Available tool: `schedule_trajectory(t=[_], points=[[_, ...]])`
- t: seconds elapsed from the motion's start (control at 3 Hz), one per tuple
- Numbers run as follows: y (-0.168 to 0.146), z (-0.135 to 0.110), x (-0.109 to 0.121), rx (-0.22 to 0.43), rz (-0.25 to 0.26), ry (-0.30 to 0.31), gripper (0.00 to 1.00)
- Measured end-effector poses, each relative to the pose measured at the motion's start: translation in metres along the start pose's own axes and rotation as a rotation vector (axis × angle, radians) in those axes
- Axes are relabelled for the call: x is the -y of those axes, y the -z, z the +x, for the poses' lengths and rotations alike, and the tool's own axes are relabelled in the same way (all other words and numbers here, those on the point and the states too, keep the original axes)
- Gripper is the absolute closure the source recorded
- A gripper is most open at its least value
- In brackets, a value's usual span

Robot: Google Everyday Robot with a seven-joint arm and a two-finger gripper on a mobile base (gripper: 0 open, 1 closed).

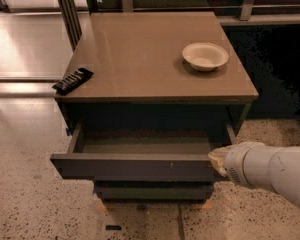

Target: Open top drawer

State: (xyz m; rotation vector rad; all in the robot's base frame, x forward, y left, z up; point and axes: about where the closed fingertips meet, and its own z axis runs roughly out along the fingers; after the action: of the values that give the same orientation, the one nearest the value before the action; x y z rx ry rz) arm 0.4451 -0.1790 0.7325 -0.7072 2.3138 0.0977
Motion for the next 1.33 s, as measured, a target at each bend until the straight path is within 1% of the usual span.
schedule_trajectory(t=[0.33, 1.33], points=[[0.0013, -0.0034, 0.002, 0.013, 0.011, 0.004, 0.83], [0.0013, -0.0034, 0.0019, 0.013, 0.011, 0.004, 0.13]])
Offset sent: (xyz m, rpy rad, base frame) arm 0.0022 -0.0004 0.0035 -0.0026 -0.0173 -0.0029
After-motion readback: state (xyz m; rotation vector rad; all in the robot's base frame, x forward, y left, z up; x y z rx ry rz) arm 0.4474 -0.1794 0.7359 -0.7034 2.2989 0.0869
